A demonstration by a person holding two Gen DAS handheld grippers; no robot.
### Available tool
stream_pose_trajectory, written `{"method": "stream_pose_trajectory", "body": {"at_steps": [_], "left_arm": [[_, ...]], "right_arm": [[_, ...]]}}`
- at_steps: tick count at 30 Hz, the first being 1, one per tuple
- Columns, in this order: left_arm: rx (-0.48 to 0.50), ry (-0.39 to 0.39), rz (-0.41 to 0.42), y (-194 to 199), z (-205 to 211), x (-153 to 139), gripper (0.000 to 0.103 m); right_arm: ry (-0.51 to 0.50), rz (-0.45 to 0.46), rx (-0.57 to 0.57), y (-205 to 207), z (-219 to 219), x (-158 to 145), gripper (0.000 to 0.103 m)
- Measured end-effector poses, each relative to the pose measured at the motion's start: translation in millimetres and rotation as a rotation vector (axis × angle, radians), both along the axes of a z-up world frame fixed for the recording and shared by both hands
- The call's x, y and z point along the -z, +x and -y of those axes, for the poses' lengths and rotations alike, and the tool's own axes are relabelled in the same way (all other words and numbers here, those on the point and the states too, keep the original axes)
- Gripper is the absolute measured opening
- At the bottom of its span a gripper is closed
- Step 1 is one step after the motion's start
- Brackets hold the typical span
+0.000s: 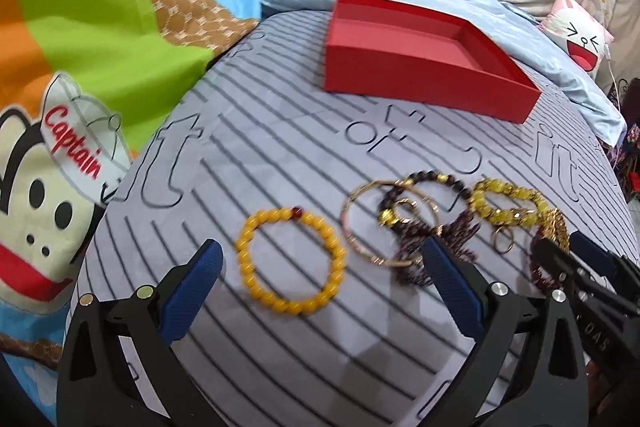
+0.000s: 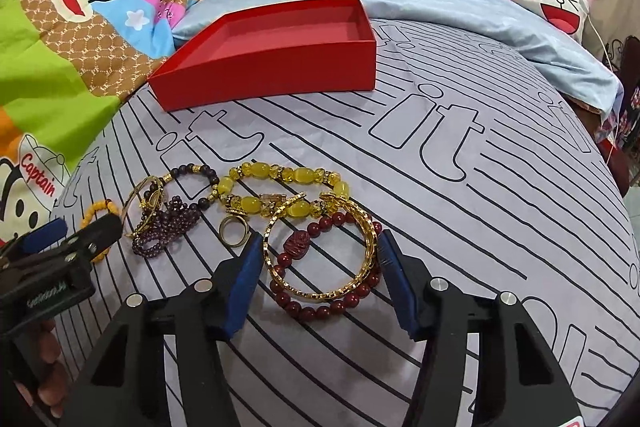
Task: Organize jewelry
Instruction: 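Move the left tool to the thin gold bangle while the right tool approaches the twisted gold cuff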
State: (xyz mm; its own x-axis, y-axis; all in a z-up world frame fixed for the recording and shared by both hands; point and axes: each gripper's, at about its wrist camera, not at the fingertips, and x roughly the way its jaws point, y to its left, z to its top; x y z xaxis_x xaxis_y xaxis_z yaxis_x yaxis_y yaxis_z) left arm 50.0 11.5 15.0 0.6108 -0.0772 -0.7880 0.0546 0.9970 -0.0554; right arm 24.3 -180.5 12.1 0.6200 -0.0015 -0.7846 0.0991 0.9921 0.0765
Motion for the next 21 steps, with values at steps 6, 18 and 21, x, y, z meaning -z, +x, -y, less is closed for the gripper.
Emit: {"method": "stream_pose_trajectory", "body": {"at_steps": [6, 18, 21], "left_arm": [[0.03, 0.008, -0.002, 0.6, 10.9, 1.3, 0.096], [0.05, -0.042, -0.031, 21.5, 13.7, 3.3, 0.095], [0.068, -0.03, -0.043, 29.6, 21.1, 8.2, 0.094]], "right_arm": [[0.014, 0.004, 0.007, -0.5, 3.8, -2.0, 0.056], [0.034, 0.022, 0.022, 1.5, 8.4, -12.4, 0.056], [0.037, 0.022, 0.02, 3.0, 7.3, -12.9, 0.056]]}}
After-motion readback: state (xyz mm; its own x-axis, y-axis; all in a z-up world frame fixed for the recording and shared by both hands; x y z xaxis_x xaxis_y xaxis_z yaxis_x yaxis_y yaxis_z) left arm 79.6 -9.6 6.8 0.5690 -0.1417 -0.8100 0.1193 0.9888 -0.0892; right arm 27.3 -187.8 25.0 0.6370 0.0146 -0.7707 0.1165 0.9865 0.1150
